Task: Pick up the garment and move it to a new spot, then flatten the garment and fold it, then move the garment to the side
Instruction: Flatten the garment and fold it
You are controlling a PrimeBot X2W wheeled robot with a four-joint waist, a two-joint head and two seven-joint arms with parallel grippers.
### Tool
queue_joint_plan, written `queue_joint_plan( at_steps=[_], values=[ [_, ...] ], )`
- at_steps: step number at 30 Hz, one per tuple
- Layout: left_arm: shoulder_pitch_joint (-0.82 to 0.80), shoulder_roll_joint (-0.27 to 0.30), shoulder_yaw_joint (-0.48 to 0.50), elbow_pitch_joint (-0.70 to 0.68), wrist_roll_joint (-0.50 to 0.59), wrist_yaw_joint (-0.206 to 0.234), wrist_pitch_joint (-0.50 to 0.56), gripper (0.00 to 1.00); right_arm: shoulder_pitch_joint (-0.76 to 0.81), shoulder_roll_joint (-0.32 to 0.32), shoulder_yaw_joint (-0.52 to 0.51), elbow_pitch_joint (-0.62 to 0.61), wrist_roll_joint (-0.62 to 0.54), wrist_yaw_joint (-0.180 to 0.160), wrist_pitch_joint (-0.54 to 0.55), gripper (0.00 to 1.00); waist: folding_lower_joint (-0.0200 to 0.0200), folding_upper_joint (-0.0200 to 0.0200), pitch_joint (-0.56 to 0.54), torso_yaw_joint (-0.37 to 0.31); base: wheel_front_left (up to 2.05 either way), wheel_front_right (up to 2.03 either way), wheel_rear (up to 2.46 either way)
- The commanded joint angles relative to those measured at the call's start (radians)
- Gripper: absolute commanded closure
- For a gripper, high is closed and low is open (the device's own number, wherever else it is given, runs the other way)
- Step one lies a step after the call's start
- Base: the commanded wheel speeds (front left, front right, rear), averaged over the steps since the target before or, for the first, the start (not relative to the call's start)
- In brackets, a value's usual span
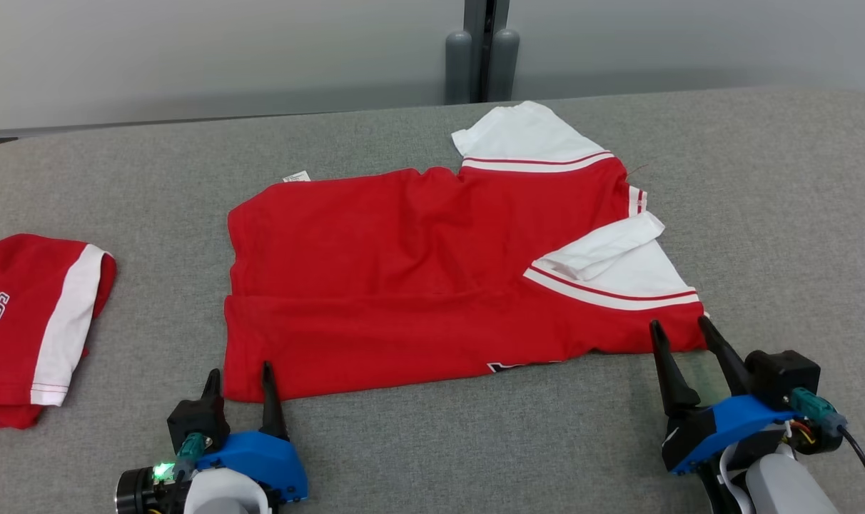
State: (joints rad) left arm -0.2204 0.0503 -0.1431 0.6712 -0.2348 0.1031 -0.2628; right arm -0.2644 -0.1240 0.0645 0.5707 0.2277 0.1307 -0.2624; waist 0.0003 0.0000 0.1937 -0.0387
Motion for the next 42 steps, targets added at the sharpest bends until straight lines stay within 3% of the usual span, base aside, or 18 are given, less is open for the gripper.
queue_joint_plan(
  at_steps=[1,4,8,9,10,11,12,19,20,21,22,29,42],
  values=[
    [-0.018,0.001,0.001,0.016,-0.011,0.008,-0.003,0.00,-0.017,-0.008,0.004,-0.002,0.006,0.000,-0.003,0.00,-0.0003,0.0000,0.010,0.004,0.00,0.00,0.00],
    [-0.026,0.001,-0.014,0.080,-0.033,0.012,0.001,0.00,-0.033,-0.013,-0.001,0.003,0.008,0.000,-0.003,0.00,-0.0003,0.0000,0.019,-0.002,0.00,0.00,0.00],
    [-0.024,-0.002,-0.055,0.151,-0.083,-0.015,0.008,0.00,-0.042,-0.015,-0.020,0.031,-0.004,0.000,-0.003,0.00,-0.0003,0.0000,0.023,-0.003,0.00,0.00,0.00],
    [-0.025,-0.004,-0.069,0.163,-0.092,-0.022,0.011,0.16,-0.044,-0.014,-0.040,0.045,-0.001,0.000,-0.003,0.00,-0.0003,0.0000,0.025,-0.001,0.00,0.00,0.00],
    [-0.027,-0.006,-0.083,0.173,-0.105,-0.033,0.012,0.40,-0.046,-0.013,-0.057,0.058,-0.002,0.000,-0.003,0.00,-0.0003,0.0000,0.027,0.001,0.00,0.00,0.00],
    [-0.030,-0.008,-0.098,0.183,-0.114,-0.037,0.013,0.86,-0.051,-0.013,-0.071,0.072,-0.010,0.000,-0.003,0.00,-0.0003,0.0000,0.029,0.003,0.00,0.00,0.00],
    [-0.033,-0.009,-0.108,0.189,-0.122,-0.039,0.014,1.00,-0.056,-0.011,-0.082,0.086,-0.016,0.000,-0.003,0.00,-0.0003,0.0000,0.032,0.006,0.00,0.00,0.00],
    [-0.053,-0.005,-0.153,0.203,-0.164,-0.055,0.014,1.00,-0.087,0.019,-0.096,0.168,-0.005,0.000,-0.003,0.00,-0.0003,0.0000,0.052,0.016,0.00,0.00,0.00],
    [-0.056,-0.005,-0.154,0.202,-0.170,-0.059,0.014,1.00,-0.094,0.020,-0.083,0.190,0.007,0.000,-0.001,0.09,-0.0003,0.0000,0.055,0.016,0.00,0.00,0.00],
    [-0.058,-0.005,-0.155,0.201,-0.173,-0.060,0.014,1.00,-0.099,0.020,-0.070,0.213,0.023,0.000,0.001,0.58,-0.0003,0.0000,0.056,0.017,0.00,0.00,0.00],
    [-0.059,-0.005,-0.157,0.199,-0.173,-0.059,0.014,1.00,-0.103,0.023,-0.059,0.228,0.043,0.000,0.001,0.96,-0.0003,0.0000,0.057,0.017,0.00,0.00,0.00],
    [-0.035,-0.003,-0.131,0.144,-0.152,-0.054,0.008,1.00,-0.087,-0.008,-0.046,0.223,0.122,0.000,-0.001,1.00,-0.0003,0.0000,0.029,0.015,0.00,0.00,0.00],
    [0.179,0.003,-0.095,0.109,-0.162,-0.073,0.002,1.00,0.174,-0.030,-0.044,0.165,0.197,0.000,-0.002,1.00,-0.0003,0.0000,-0.175,0.022,0.00,0.00,0.00]
  ],
)
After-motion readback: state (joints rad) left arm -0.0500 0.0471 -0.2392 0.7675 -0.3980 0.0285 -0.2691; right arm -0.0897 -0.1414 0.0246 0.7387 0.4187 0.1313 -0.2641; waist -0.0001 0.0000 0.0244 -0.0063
